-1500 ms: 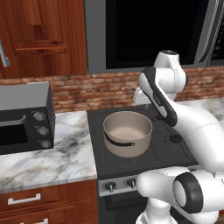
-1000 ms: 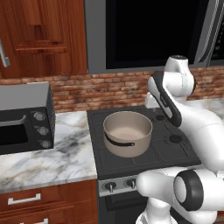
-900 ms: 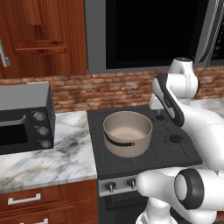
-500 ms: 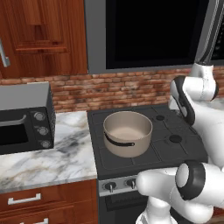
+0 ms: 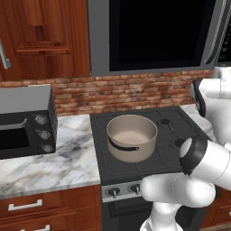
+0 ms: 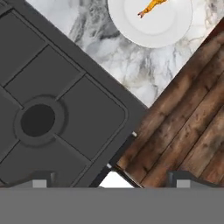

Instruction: Retrieve the frozen meat and place it in the pot on a burner. Then turn the burner on.

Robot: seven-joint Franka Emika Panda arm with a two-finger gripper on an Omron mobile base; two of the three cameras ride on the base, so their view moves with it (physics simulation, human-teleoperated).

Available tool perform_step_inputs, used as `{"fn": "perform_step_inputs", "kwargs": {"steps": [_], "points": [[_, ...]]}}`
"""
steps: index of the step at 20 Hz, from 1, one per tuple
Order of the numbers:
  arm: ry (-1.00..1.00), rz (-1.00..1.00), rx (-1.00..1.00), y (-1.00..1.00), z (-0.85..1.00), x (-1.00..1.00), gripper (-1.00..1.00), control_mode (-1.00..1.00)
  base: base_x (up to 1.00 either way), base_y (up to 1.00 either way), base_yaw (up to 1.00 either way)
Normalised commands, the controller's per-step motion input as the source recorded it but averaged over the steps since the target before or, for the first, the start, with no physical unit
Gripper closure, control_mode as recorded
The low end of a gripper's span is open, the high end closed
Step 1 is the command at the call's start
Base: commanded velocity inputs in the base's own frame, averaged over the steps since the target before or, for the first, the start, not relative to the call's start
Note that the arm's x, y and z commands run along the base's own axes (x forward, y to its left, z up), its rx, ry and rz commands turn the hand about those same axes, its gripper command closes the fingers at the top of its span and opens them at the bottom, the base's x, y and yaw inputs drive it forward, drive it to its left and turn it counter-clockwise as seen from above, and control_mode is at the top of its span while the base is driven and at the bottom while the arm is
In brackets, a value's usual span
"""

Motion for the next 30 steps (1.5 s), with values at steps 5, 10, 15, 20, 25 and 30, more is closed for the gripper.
{"fn": "perform_step_inputs", "kwargs": {"steps": [5, 10, 15, 20, 25, 30], "points": [[0.0, -0.55, 0.0, -1.0, -0.43, 0.0, -1.0, -1.0, 0.0, 0.0, 0.0], [-0.03, -0.36, 0.05, -0.86, -0.17, -0.23, -1.0, -1.0, 0.0, 0.0, 0.0], [-0.01, -0.16, 0.07, -0.93, -0.04, -0.03, -1.0, -1.0, 0.0, 0.0, 0.0], [0.0, -0.04, 0.0, -0.21, -0.04, 0.02, -1.0, -1.0, 0.0, 0.0, 0.0], [0.0, 0.03, 0.0, -0.52, -0.17, 0.35, -1.0, -1.0, 0.0, 0.0, 0.0], [-0.02, 0.01, 0.0, -0.42, -0.03, 0.08, -1.0, -1.0, 0.0, 0.0, 0.0]]}}
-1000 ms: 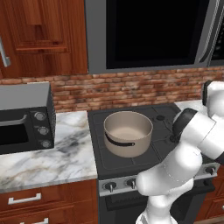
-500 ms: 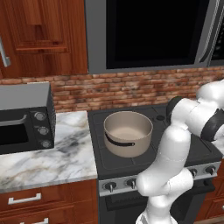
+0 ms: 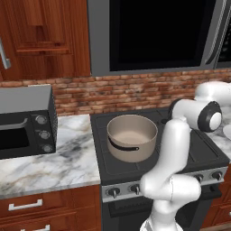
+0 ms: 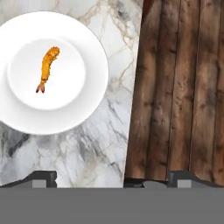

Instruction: Retrieve the frozen meat and place it in the pot on a burner. Then turn the burner on.

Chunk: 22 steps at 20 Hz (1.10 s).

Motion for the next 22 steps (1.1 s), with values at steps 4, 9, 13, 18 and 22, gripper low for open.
{"fn": "perform_step_inputs", "kwargs": {"steps": [4, 9, 13, 18, 22], "points": [[-0.02, 0.0, 0.01, -0.28, 0.0, 0.12, -1.0, -1.0, 0.0, 0.0, 0.0], [-0.03, 0.02, 0.0, -0.16, -0.08, 0.26, -1.0, -1.0, 0.0, 0.0, 0.0], [-0.04, 0.04, 0.0, -0.33, -0.31, 0.42, -1.0, -1.0, 0.0, 0.0, 0.0], [0.0, 0.02, 0.0, -0.32, -0.39, 0.38, -1.0, -1.0, 0.0, 0.0, 0.0], [0.0, 0.0, 0.0, -0.26, -0.29, 0.33, -1.0, -1.0, 0.0, 0.0, 0.0]]}}
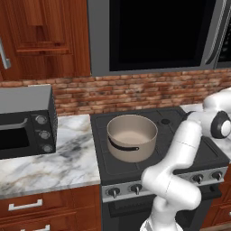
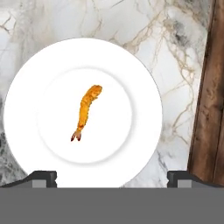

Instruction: Retrieve the frozen meat and place it in the pot on a burner. Then turn the burner on.

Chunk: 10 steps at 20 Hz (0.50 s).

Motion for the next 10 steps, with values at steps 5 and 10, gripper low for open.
{"fn": "perform_step_inputs", "kwargs": {"steps": [5, 10], "points": [[0.0, 0.0, 0.0, -0.26, -0.25, 0.38, -1.0, -1.0, 0.0, 0.0, 0.0], [0.04, 0.0, 0.0, -0.25, -0.36, 0.35, -1.0, -1.0, 0.0, 0.0, 0.0]]}}
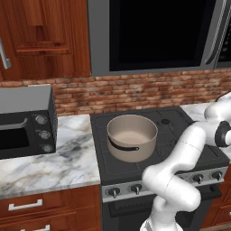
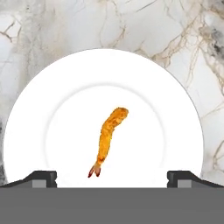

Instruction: Retrieve the frozen meat and place it in the pot on a burner. Then turn the burner on.

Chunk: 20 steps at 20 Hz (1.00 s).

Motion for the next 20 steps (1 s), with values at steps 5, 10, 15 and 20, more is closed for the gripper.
{"fn": "perform_step_inputs", "kwargs": {"steps": [5, 10, 15, 20], "points": [[0.07, 0.0, 0.0, -0.21, -0.37, 0.26, -1.0, -1.0, 0.0, 0.0, 0.0], [0.03, 0.0, 0.0, -0.16, -0.12, 0.1, -1.0, -1.0, 0.0, 0.0, 0.0], [0.01, 0.0, 0.0, -0.1, -0.1, 0.0, -1.0, -1.0, 0.0, 0.0, 0.0], [0.02, -0.01, 0.0, -0.01, -0.1, 0.0, -1.0, -1.0, 0.0, 0.0, 0.0]]}}
